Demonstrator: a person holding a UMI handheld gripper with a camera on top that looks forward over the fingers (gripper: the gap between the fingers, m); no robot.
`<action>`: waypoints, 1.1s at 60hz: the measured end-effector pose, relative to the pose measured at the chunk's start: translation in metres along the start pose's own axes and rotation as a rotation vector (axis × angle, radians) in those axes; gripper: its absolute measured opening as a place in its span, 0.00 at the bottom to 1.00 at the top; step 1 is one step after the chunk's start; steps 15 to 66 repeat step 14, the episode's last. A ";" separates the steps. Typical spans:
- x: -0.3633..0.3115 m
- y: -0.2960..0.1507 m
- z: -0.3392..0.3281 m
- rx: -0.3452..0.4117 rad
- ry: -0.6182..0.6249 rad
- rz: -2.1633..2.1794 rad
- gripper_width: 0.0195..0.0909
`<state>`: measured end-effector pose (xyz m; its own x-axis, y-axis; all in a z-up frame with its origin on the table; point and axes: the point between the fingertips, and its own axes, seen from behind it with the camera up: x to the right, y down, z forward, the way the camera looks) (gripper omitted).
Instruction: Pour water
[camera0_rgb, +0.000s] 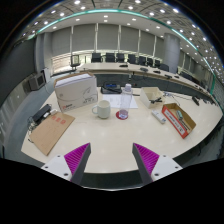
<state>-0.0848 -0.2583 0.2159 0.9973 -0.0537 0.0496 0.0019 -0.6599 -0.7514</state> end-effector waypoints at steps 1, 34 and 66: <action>-0.001 0.001 -0.002 0.000 -0.003 0.001 0.93; 0.000 -0.005 -0.014 0.027 0.026 -0.034 0.93; 0.000 -0.005 -0.014 0.027 0.026 -0.034 0.93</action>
